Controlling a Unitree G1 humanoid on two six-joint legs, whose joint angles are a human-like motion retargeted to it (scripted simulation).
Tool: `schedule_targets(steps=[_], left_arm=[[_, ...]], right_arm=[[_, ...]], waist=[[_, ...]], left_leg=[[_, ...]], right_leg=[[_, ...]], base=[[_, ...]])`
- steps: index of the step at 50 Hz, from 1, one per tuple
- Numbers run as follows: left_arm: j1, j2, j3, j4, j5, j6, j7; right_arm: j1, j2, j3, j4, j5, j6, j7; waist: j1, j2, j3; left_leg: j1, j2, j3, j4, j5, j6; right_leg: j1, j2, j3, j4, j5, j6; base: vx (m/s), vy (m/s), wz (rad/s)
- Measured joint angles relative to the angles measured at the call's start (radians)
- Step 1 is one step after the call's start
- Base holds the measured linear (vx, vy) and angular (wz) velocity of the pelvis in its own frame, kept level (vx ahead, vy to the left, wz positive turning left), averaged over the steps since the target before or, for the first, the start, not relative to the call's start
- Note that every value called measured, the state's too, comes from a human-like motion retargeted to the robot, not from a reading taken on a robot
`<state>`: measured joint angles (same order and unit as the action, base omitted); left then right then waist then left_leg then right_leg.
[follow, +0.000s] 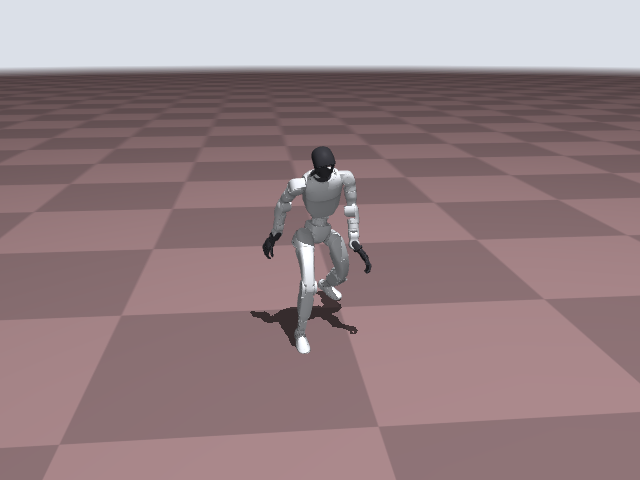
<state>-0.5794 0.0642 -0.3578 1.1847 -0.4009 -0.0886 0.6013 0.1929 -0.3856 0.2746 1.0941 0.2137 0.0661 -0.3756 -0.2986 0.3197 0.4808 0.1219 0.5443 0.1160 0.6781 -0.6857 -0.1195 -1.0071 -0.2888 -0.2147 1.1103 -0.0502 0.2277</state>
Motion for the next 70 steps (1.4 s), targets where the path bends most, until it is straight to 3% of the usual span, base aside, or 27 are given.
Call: schedule_targets(steps=[2,4,7,8,10,15,21,23,25,27,29,32,35,40,42,45,47,48,50,53,56,59,62,63,65,67,70], left_arm=[[-0.119,-0.061,-0.016,-0.054,-0.042,-0.032,0.02],[-0.234,-0.085,-0.018,-0.143,-0.089,-0.059,-0.044],[-0.439,-0.115,-0.009,-0.25,-0.168,-0.11,-0.081],[-0.521,-0.119,-0.001,-0.281,-0.196,-0.134,-0.069],[-0.712,-0.116,0.013,-0.325,-0.236,-0.149,-0.074],[-1.264,0.117,-0.06,-0.28,-0.304,-0.104,-0.137],[-1.682,0.527,-0.402,-0.372,-0.187,-0.062,-0.206],[-1.818,0.715,-0.598,-0.411,-0.235,-0.099,-0.155],[-1.982,0.826,-0.768,-0.381,-0.276,-0.102,-0.126],[-2.169,0.872,-0.915,-0.311,-0.315,-0.105,-0.14],[-2.266,0.879,-0.968,-0.256,-0.336,-0.095,-0.161],[-2.282,0.887,-0.996,-0.257,-0.419,-0.158,-0.083],[-2.063,0.928,-0.882,-0.371,-0.468,-0.206,-0.018],[-1.135,0.838,-0.326,-0.615,-0.508,-0.176,-0.216],[-0.66,0.72,-0.075,-0.67,-0.325,-0.136,-0.313],[0.05,0.44,0.279,-0.743,0.216,-0.05,-0.455],[0.436,0.367,0.369,-0.762,0.332,-0.048,-0.463],[0.603,0.319,0.378,-0.741,0.346,-0.047,-0.501],[0.868,0.245,0.345,-0.635,0.328,-0.051,-0.582],[1.11,0.27,0.231,-0.384,0.229,-0.042,-0.655],[1.231,0.349,0.081,-0.146,0.18,-0.027,-0.691],[1.354,0.428,-0.01,-0.006,0.345,-0.039,-0.706],[1.451,0.471,0.087,0.041,0.389,-0.036,-0.637],[1.475,0.467,0.168,0.05,0.372,-0.033,-0.635],[1.485,0.453,0.297,0.07,0.236,-0.023,-0.57],[1.411,0.406,0.441,0.172,0.341,-0.014,-0.575],[1.273,0.325,0.393,0.158,0.394,0.029,-0.477]], right_arm=[[0.102,0.039,0.013,-0.047,-0.023,-0.004,0.073],[0.204,0.077,-0.016,-0.061,-0.017,0.002,0.172],[0.351,0.118,-0.04,-0.04,-0.09,0.009,0.252],[0.383,0.124,-0.015,-0.034,-0.147,0.011,0.276],[0.43,0.131,0.059,-0.036,-0.279,0.02,0.362],[0.414,0.111,0.18,0.026,-0.421,0.061,0.54],[0.282,0.047,0.14,0.162,-0.364,0.113,0.546],[0.234,-0.029,0.069,0.151,-0.244,0.12,0.481],[0.189,-0.096,-0.015,0.13,-0.117,0.132,0.442],[0.128,-0.128,-0.076,0.111,0.004,0.141,0.421],[0.073,-0.117,-0.088,0.113,0.035,0.141,0.363],[-0.029,-0.074,0.01,0.121,0.014,0.127,0.241],[-0.211,0.001,0.133,0.185,0.044,0.133,0.156],[-0.594,0.069,0.082,0.253,0.166,0.126,0.163],[-0.737,-0.001,0.058,0.186,0.175,0.094,0.241],[-0.917,-0.156,0.014,-0.044,0.08,0.04,0.343],[-1.063,-0.26,0.056,-0.208,0.156,-0.088,0.062],[-1.126,-0.33,0.082,-0.289,0.17,-0.13,0.004],[-1.257,-0.505,0.156,-0.421,0.224,-0.208,-0.077],[-1.585,-0.732,0.392,-0.453,0.377,-0.281,-0.101],[-2.05,-0.819,0.702,-0.33,0.443,-0.258,-0.168],[-2.389,-0.838,0.879,-0.269,0.473,-0.273,-0.157],[-2.634,-0.828,0.969,-0.304,0.417,-0.292,-0.263],[-2.709,-0.822,1.003,-0.331,0.353,-0.277,-0.277],[-2.83,-0.768,1.05,-0.399,0.292,-0.275,-0.408],[-2.921,-0.734,1.05,-0.473,0.114,-0.21,-0.469],[-2.891,-0.696,1.03,-0.62,-0.052,-0.099,-0.554]], waist=[[-0.105,-0.019,-0.016],[-0.228,-0.064,-0.056],[-0.331,-0.147,-0.167],[-0.304,-0.163,-0.213],[-0.213,-0.18,-0.272],[0.039,-0.205,-0.333],[0.217,-0.278,-0.37],[0.252,-0.301,-0.385],[0.287,-0.333,-0.396],[0.303,-0.377,-0.363],[0.331,-0.387,-0.308],[0.399,-0.406,-0.217],[0.4,-0.424,-0.177],[0.481,-0.425,-0.195],[0.507,-0.38,-0.244],[0.506,-0.286,-0.325],[0.53,-0.255,-0.363],[0.561,-0.228,-0.372],[0.59,-0.22,-0.372],[0.612,-0.249,-0.417],[0.534,-0.328,-0.436],[0.463,-0.379,-0.456],[0.441,-0.368,-0.438],[0.435,-0.367,-0.417],[0.427,-0.319,-0.394],[0.391,-0.244,-0.33],[0.323,-0.115,-0.287]], left_leg=[[0.079,-0.022,0.025,-0.16,0.203,-0.007],[0.112,-0.076,-0.003,-0.312,0.507,-0.044],[0.092,-0.222,-0.067,-0.471,0.885,-0.127],[0.061,-0.27,-0.052,-0.488,0.905,-0.138],[0.001,-0.326,-0.019,-0.513,0.873,-0.142],[-0.176,-0.437,0.063,-0.607,0.899,-0.048],[-0.45,-0.463,-0.06,-0.647,0.885,-0.073],[-0.54,-0.469,-0.012,-0.65,0.925,-0.088],[-0.662,-0.466,0.094,-0.523,0.887,-0.072],[-0.876,-0.431,0.174,-0.094,0.644,-0.009],[-1.04,-0.351,0.169,0.298,0.482,0.002],[-1.17,-0.289,0.151,0.59,0.399,-0.009],[-1.246,-0.316,0.114,0.699,0.37,-0.033],[-1.183,-0.385,0.072,0.635,0.374,-0.11],[-1.096,-0.407,0.058,0.495,0.426,-0.112],[-0.889,-0.46,0.012,0.094,0.605,-0.066],[-0.684,-0.475,-0.042,-0.346,0.859,-0.077],[-0.57,-0.45,-0.066,-0.548,0.975,-0.123],[-0.406,-0.517,-0.04,-0.759,1.031,-0.142],[-0.327,-0.506,-0.087,-0.75,0.923,-0.142],[-0.348,-0.53,-0.123,-0.516,0.876,-0.117],[-0.36,-0.506,-0.14,-0.217,0.812,-0.107],[-0.28,-0.451,-0.241,-0.083,0.825,-0.142],[-0.214,-0.469,-0.278,-0.11,0.856,-0.142],[-0.115,-0.424,-0.381,-0.168,0.837,-0.142],[-0.001,-0.282,-0.432,-0.24,0.569,-0.134],[-0.006,-0.066,-0.328,-0.212,0.161,-0.074]], right_leg=[[0.109,0.005,-0.038,-0.111,0.044,-0.003],[0.274,-0.006,-0.073,-0.318,0.137,-0.003],[0.588,-0.015,-0.103,-0.814,0.41,0.031],[0.651,0.017,-0.096,-0.975,0.512,0.033],[0.731,0.095,-0.072,-1.103,0.563,0.034],[0.797,0.183,0.092,-0.822,0.428,0.022],[0.98,0.172,0.215,-0.715,0.397,0.034],[1.036,0.091,0.24,-0.753,0.324,0.025],[1.068,-0.009,0.213,-0.77,0.106,0.007],[1.064,-0.119,0.138,-0.691,-0.214,-0.014],[1.018,-0.169,0.124,-0.479,-0.477,-0.075],[0.848,-0.218,0.224,-0.05,-0.667,-0.182],[0.811,-0.244,0.215,0.138,-0.719,-0.221],[0.994,-0.244,0.062,-0.042,-0.673,-0.186],[1.075,-0.183,0.019,-0.223,-0.51,-0.167],[1.152,-0.03,-0.003,-0.512,-0.1,-0.156],[1.125,0.094,0.089,-0.652,0.084,-0.114],[1.123,0.165,0.15,-0.714,0.12,-0.092],[1.109,0.159,0.203,-0.786,0.137,-0.015],[0.968,0.181,0.138,-0.864,0.221,-0.023],[0.779,0.151,0.123,-0.896,0.256,0.0],[0.601,0.116,0.157,-0.903,0.161,0.014],[0.448,0.131,0.216,-0.904,0.03,0.014],[0.407,0.102,0.225,-0.876,0.036,0.027],[0.303,0.123,0.223,-0.793,0.187,0.022],[0.14,0.111,0.136,-0.413,0.109,0.001],[-0.064,0.096,0.051,-0.076,0.063,-0.021]], base=[[0.48,-0.13,0.42],[0.43,-0.11,1.09],[0.28,-0.11,0.83],[0.1,-0.25,-0.82],[0.08,-0.24,-1.76],[0.13,0.15,-2.66],[0.14,0.03,-2.75],[0.04,0.13,-2.58],[-0.05,0.09,-2.01],[-0.12,0.08,-1.03],[-0.15,0.07,-0.75],[-0.15,0.03,-0.28],[-0.05,0.0,0.79],[0.13,0.0,0.63],[0.23,0.1,0.44],[0.17,0.17,0.84],[0.09,0.15,0.5],[0.1,0.27,0.41],[0.08,0.45,0.93],[-0.08,-0.03,1.52],[-0.16,-0.13,2.64],[-0.08,-0.05,2.57],[-0.04,0.08,1.65],[-0.04,0.26,1.43],[-0.11,0.12,1.3],[-0.23,-0.07,1.31],[-0.34,0.1,0.92]])
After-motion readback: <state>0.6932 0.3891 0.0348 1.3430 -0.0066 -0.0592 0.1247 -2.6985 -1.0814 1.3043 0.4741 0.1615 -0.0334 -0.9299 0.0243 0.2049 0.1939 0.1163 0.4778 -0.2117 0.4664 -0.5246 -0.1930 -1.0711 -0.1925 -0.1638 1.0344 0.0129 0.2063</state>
